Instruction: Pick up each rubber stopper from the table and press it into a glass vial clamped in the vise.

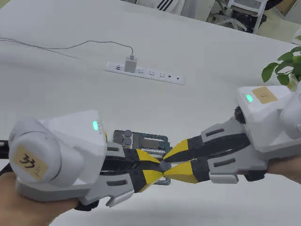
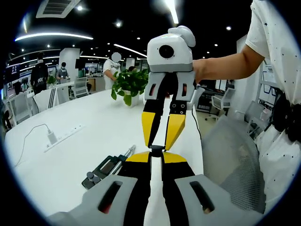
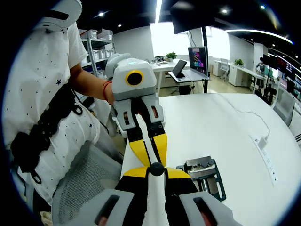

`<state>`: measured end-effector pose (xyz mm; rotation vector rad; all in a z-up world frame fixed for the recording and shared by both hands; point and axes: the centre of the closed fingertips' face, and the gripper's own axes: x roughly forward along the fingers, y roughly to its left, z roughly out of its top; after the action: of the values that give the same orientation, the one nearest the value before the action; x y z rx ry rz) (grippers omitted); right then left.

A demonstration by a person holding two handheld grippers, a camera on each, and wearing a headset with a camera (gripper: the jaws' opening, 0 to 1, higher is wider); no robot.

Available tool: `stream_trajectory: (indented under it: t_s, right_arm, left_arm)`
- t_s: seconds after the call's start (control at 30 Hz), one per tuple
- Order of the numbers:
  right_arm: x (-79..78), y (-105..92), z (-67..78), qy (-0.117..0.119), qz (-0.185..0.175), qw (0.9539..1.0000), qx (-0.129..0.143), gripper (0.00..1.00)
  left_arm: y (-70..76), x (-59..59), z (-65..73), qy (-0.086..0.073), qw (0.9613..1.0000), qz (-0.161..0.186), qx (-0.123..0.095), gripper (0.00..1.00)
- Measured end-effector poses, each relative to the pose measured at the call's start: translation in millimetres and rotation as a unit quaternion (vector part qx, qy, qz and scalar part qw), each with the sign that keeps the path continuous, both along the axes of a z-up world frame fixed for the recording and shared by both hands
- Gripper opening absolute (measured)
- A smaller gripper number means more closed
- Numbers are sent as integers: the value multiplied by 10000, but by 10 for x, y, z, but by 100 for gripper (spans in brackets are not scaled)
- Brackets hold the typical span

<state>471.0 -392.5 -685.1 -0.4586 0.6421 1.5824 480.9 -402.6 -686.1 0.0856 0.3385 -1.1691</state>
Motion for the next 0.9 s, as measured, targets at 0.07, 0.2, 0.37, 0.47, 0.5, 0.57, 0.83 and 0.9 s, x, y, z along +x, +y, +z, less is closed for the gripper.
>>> stream_trajectory:
  t_s: [0.07,0.2,0.37,0.47,0.5,0.57,0.83,0.9]
  right_arm:
    - [-5,5,4,-6,13,10000,-8,9]
    - [12,-7,-11,-40,62,10000,-37,9]
    - [-7,11,-4,-71,94,9999,-58,9]
    - [-15,16,-1,-129,139,9998,-72,8]
    - [-17,16,-2,-139,147,9998,-77,8]
    - [-21,14,-6,-173,187,9996,-91,8]
    - [-12,8,-17,-246,255,9993,-125,9]
    - [-7,9,-19,-248,252,9993,-128,8]
  left_arm:
    - [5,-3,1,20,10000,5,-18,4]
    - [13,-11,-5,25,10000,-3,-12,4]
    - [23,-19,-5,48,10000,-3,-31,4]
    - [24,-22,-7,72,10000,-9,-32,4]
    - [24,-23,-8,83,10000,-13,-29,4]
    - [22,-27,-11,91,10000,-34,-10,4]
    - [22,-31,-21,136,9999,-68,5,4]
    - [23,-28,-24,120,9999,-68,19,4]
